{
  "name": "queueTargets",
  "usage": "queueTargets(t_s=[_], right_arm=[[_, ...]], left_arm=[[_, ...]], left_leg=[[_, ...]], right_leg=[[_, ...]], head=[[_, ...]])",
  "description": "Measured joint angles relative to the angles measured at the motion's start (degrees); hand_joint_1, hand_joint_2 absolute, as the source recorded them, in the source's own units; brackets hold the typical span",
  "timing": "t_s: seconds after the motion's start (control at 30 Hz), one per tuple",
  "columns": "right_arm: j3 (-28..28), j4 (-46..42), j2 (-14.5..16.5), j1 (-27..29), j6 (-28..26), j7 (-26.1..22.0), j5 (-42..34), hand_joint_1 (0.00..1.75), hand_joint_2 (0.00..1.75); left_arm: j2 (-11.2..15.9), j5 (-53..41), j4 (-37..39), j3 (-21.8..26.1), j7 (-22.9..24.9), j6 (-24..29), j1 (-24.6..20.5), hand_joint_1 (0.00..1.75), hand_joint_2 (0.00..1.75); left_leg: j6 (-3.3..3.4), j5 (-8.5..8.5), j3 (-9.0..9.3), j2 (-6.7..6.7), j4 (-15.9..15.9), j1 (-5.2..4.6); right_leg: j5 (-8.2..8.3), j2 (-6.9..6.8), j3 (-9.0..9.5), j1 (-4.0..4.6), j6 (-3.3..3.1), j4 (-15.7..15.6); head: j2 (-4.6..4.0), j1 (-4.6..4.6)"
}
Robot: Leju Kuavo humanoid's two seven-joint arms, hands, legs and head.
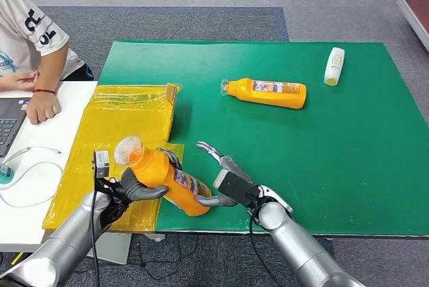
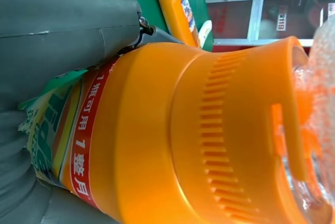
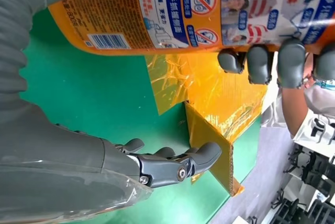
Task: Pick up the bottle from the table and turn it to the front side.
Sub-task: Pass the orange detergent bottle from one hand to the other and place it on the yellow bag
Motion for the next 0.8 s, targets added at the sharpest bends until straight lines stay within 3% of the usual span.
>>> queueTargets(t_s=[0.07, 0.23, 0.3, 0.57, 0.8], right_arm=[[-0.39, 0.0, 0.0, 0.04, -0.25, 0.05, -0.14, 0.0, 1.75], [-3.05, 0.0, -0.01, 0.9, -0.55, -0.02, -1.69, 0.0, 1.75], [-4.52, -0.01, -0.01, 1.36, -0.5, -0.17, -1.7, 0.0, 1.75], [-7.85, -0.02, 0.14, 1.93, -0.46, -0.52, -0.48, 0.0, 1.75], [-8.63, -0.02, 0.16, 1.98, -0.43, -0.66, 0.11, 0.0, 1.75]], left_arm=[[0.15, -1.96, -0.16, -0.06, -0.01, 2.08, 0.05, 1.75, 1.75], [1.21, -13.96, -3.09, -0.7, 0.29, 17.4, -0.97, 1.75, 1.75], [1.9, -17.21, -5.6, -1.12, 1.48, 20.87, -2.09, 1.75, 1.75], [4.01, -18.93, -13.28, -3.04, 4.62, 22.12, -7.07, 1.75, 1.75], [6.58, -24.21, -12.96, -7.17, 9.52, 21.44, -10.73, 1.75, 1.75]], left_leg=[[0.0, 0.0, 0.01, 0.0, 0.0, 0.0], [-0.01, -0.01, 0.13, 0.0, 0.0, 0.0], [-0.03, -0.02, 0.14, 0.0, 0.0, 0.0], [-0.01, 0.03, 0.17, 0.01, 0.0, -0.01], [-0.02, 0.0, 0.15, 0.02, 0.0, 0.0]], right_leg=[[0.0, 0.0, 0.02, 0.0, 0.0, 0.0], [-0.01, 0.0, 0.12, 0.0, 0.0, -0.02], [0.03, 0.02, 0.1, 0.0, -0.04, -0.02], [0.08, 0.03, 0.15, 0.0, -0.05, -0.01], [0.04, 0.02, 0.1, 0.0, -0.07, -0.01]], head=[[0.0, 0.0], [0.0, 0.02], [0.0, 0.0], [0.0, 0.0], [0.0, -0.01]])
